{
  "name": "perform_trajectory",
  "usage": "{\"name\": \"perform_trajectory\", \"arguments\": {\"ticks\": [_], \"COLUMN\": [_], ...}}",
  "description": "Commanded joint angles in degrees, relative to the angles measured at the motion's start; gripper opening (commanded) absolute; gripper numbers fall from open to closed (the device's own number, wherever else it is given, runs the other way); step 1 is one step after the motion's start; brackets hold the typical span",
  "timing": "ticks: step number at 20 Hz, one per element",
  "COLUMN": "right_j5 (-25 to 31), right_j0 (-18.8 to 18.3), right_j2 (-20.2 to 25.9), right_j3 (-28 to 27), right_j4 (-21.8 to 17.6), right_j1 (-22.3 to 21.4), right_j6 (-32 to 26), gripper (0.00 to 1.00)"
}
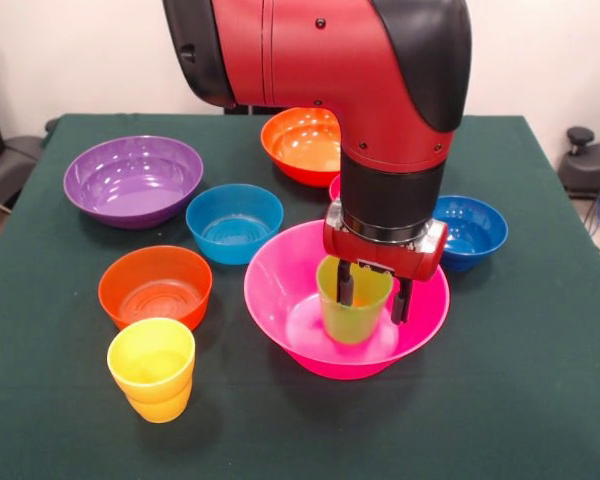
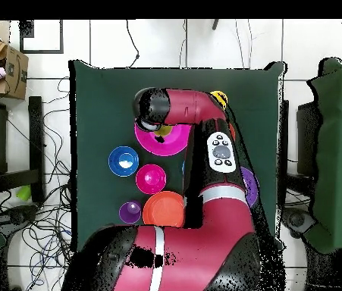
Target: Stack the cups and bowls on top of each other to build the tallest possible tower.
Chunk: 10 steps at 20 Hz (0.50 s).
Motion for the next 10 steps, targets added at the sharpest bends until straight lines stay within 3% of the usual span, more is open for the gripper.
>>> {"name": "perform_trajectory", "arguments": {"ticks": [1, 10], "right_j5": [-0.34, 0.07], "right_j0": [0.38, 0.5], "right_j2": [2.68, 2.55], "right_j3": [0.31, -0.71], "right_j4": [-5.81, -5.9], "right_j1": [-0.94, -0.41], "right_j6": [-9.07, -9.09], "gripper": [1.0, 1.0]}}
